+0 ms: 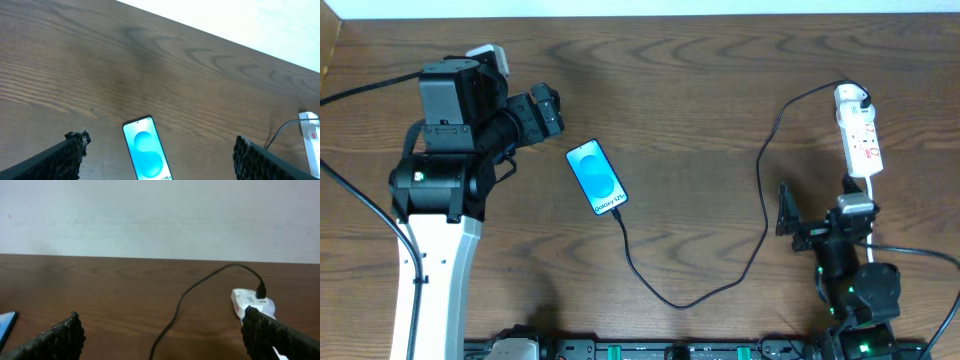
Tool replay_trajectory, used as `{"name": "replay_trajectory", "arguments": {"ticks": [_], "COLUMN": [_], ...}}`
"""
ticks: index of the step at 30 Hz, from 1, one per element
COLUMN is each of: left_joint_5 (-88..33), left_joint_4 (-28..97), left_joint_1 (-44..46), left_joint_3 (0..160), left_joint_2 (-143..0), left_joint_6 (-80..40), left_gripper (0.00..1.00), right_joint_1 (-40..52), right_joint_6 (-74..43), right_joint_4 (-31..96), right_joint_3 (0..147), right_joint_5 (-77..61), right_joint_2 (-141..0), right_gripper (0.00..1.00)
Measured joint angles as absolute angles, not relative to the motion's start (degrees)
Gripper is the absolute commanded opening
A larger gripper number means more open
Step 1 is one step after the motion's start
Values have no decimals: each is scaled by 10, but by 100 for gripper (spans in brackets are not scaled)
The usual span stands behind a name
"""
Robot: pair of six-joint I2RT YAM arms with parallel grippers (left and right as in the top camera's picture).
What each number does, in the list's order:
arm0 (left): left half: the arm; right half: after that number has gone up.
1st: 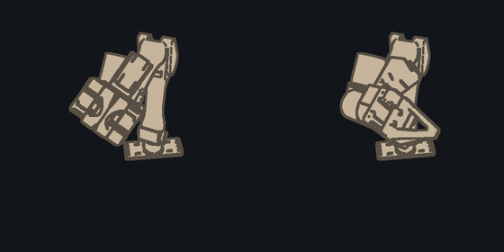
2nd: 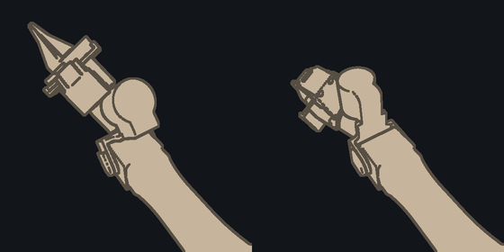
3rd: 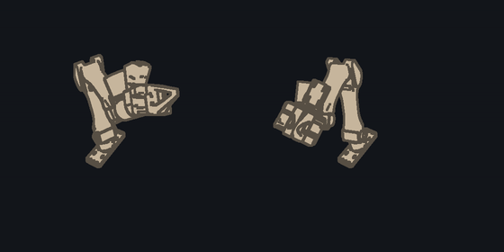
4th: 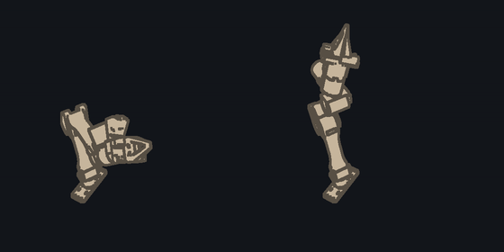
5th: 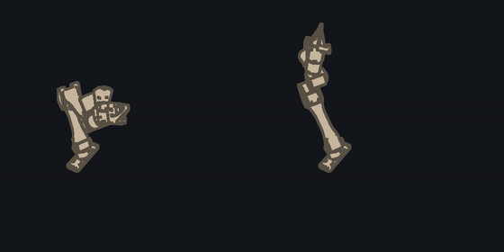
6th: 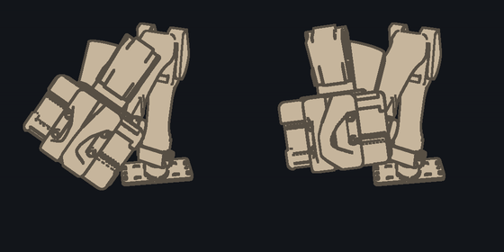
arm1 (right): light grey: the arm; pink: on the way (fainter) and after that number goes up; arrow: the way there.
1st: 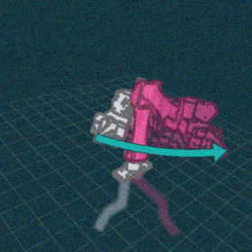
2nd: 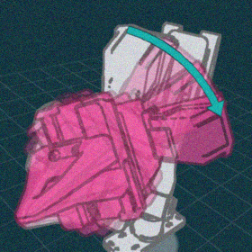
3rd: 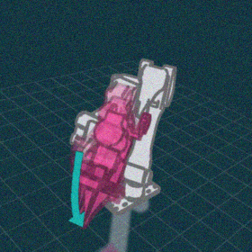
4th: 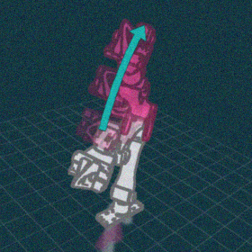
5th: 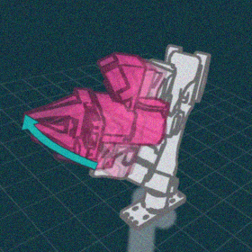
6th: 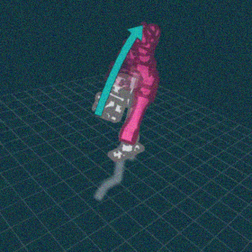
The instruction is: Plug charger to phone and switch on socket
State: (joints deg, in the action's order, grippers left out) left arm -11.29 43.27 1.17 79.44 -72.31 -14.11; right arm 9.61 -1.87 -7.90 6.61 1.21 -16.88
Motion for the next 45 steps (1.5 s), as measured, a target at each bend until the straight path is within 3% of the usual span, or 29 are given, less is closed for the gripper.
{"name": "replay_trajectory", "arguments": {"ticks": [8, 18, 45], "left_joint_5": [-113, -113, -113], "left_joint_4": [432, 432, 432], "left_joint_1": [12, 12, 12], "left_joint_3": [794, 794, 794], "left_joint_2": [-723, -723, -723], "left_joint_6": [-141, -141, -141], "left_gripper": [95, 95, 95], "right_joint_1": [96, 109, 112], "right_joint_6": [-19, -19, -19], "right_joint_4": [-73, 40, 40], "right_joint_3": [12, 4, 4], "right_joint_5": [12, 11, 11], "right_joint_2": [-100, -10, -7], "right_gripper": [99, 99, 99]}}
